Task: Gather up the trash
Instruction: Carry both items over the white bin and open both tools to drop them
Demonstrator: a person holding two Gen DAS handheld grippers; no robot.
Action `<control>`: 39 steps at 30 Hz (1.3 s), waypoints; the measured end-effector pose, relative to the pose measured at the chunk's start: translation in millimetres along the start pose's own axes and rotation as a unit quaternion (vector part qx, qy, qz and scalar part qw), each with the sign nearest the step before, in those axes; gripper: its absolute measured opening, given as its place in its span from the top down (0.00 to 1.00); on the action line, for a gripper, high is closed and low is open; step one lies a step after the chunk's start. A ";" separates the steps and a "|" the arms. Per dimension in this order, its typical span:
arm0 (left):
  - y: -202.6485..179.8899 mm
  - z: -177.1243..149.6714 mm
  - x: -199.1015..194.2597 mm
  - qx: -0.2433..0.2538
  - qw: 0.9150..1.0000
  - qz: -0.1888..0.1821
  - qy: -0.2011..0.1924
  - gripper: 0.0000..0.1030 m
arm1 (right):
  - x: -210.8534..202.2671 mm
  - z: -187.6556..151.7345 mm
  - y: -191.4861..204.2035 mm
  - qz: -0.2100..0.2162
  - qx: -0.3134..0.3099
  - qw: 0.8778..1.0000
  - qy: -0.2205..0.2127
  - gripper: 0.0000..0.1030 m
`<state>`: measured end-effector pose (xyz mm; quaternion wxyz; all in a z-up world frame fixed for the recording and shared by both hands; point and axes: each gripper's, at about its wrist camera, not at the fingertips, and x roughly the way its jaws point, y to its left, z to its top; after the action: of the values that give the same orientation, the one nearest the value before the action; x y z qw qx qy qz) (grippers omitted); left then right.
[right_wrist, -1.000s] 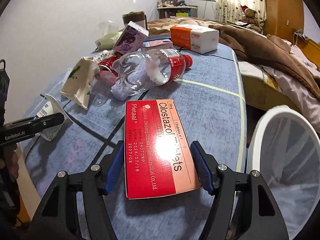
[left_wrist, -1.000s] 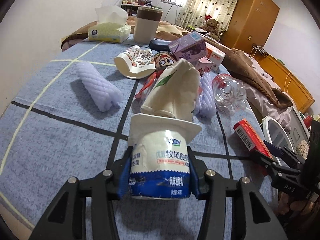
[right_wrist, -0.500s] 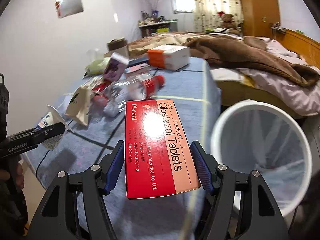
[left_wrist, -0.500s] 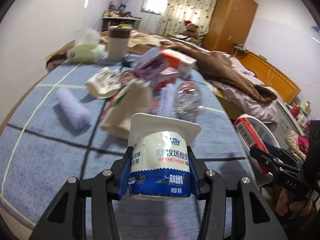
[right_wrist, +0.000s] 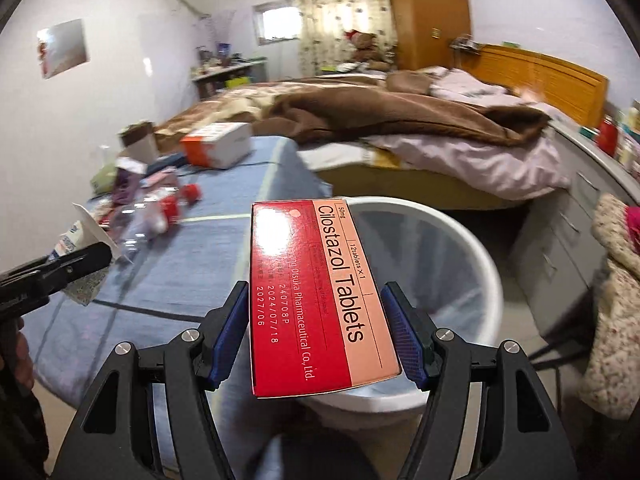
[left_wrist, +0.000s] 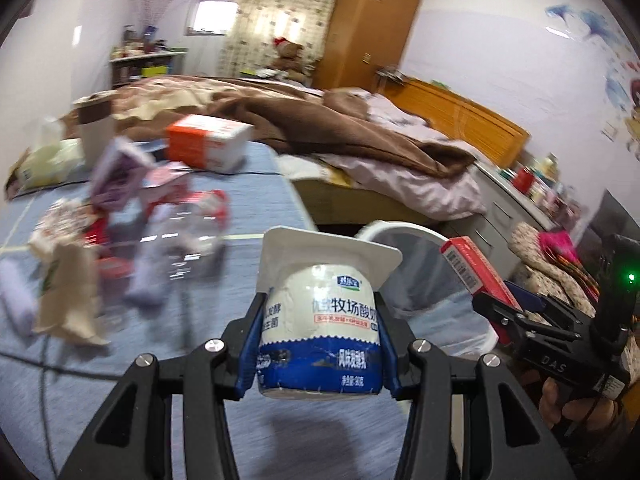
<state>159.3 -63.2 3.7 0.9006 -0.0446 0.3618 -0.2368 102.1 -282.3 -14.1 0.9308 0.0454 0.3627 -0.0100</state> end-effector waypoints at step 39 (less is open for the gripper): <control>-67.1 24.5 93.8 0.046 0.995 -0.054 0.076 0.28 | 31.4 0.5 -78.1 -0.040 0.001 0.997 0.061 0.33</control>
<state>208.0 -167.8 -20.5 0.8577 -0.0042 0.4147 -0.3040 121.6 -359.8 -41.0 0.9059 0.0322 0.4200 -0.0444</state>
